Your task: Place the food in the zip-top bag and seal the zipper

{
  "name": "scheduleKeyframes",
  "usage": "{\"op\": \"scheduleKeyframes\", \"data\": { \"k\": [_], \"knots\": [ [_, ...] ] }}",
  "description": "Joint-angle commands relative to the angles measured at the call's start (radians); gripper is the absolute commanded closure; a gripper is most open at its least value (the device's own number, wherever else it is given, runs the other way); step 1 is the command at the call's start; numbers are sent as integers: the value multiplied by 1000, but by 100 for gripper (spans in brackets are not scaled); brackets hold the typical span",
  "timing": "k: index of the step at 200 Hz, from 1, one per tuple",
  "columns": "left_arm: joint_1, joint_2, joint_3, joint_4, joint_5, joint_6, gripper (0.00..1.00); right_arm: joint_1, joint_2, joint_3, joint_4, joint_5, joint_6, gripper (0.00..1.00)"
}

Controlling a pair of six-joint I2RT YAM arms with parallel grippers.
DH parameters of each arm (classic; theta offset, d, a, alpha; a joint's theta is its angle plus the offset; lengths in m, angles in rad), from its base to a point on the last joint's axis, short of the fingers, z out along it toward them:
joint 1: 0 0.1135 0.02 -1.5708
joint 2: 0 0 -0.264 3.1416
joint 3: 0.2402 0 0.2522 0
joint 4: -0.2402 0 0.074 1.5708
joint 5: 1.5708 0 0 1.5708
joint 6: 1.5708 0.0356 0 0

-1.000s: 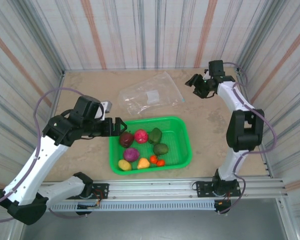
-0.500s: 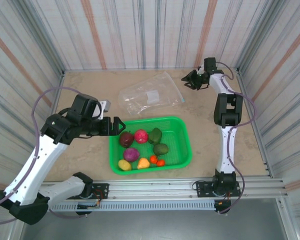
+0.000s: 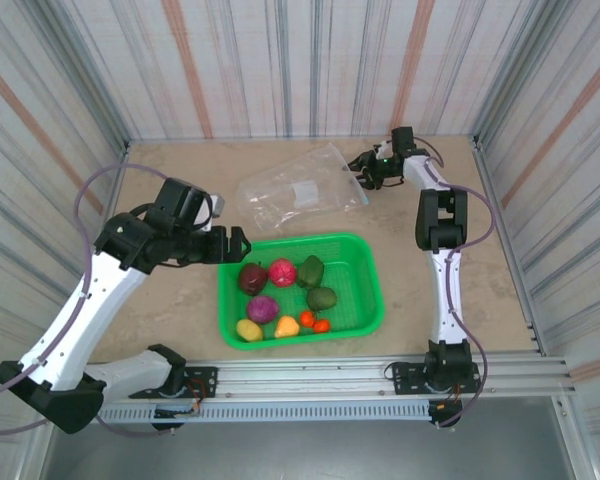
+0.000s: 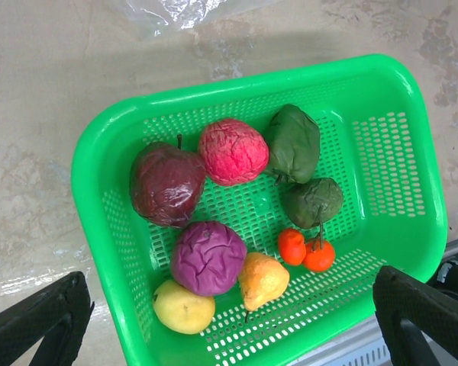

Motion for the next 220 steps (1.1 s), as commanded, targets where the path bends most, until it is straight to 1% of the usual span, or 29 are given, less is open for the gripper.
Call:
{"op": "scheduleKeyframes", "data": {
  "k": [1,6,17,33,42,53,62,70,90,103,121,130,156,172,190,201,211,220],
  "knots": [
    [9,-38,5,-6,-75,-14,1,16,46,27,15,-56,36,55],
    [8,-59,-3,10,-96,-32,1,18,48,28,13,-55,35,58],
    [9,-120,-28,74,-128,-53,1,19,51,25,11,-58,32,69],
    [10,-227,-87,173,-146,-79,1,19,23,-1,27,-48,30,86],
    [27,-275,-129,227,-126,-87,1,19,-5,-23,54,-39,35,93],
    [79,-294,-152,246,-57,-105,1,17,-44,-36,79,-30,41,98],
    [126,-276,-145,214,3,-106,1,16,-78,-35,93,-19,46,100],
    [147,-251,-133,184,40,-91,1,13,-114,-35,101,0,44,100],
    [149,-177,-76,81,21,-69,1,4,-228,-33,77,111,-1,100],
    [129,-114,-17,13,25,-62,2,1,-315,-23,31,219,-60,100],
    [43,-49,50,-23,-26,-63,2,6,-404,51,-72,349,-147,100],
    [14,-30,73,-18,-29,-63,2,13,-432,108,-134,402,-187,100],
    [10,4,123,-3,-10,-73,2,58,-483,293,-323,545,-295,100],
    [11,36,162,-4,17,-68,2,108,-511,357,-412,622,-369,100],
    [16,71,200,-8,26,-67,2,176,-554,347,-477,671,-436,100],
    [34,81,205,12,49,-68,2,224,-588,301,-508,719,-454,100],
    [60,86,194,46,93,-75,2,263,-628,230,-512,758,-456,100],
    [91,90,167,94,165,-91,1,304,-657,155,-500,787,-439,100]
  ]
}}
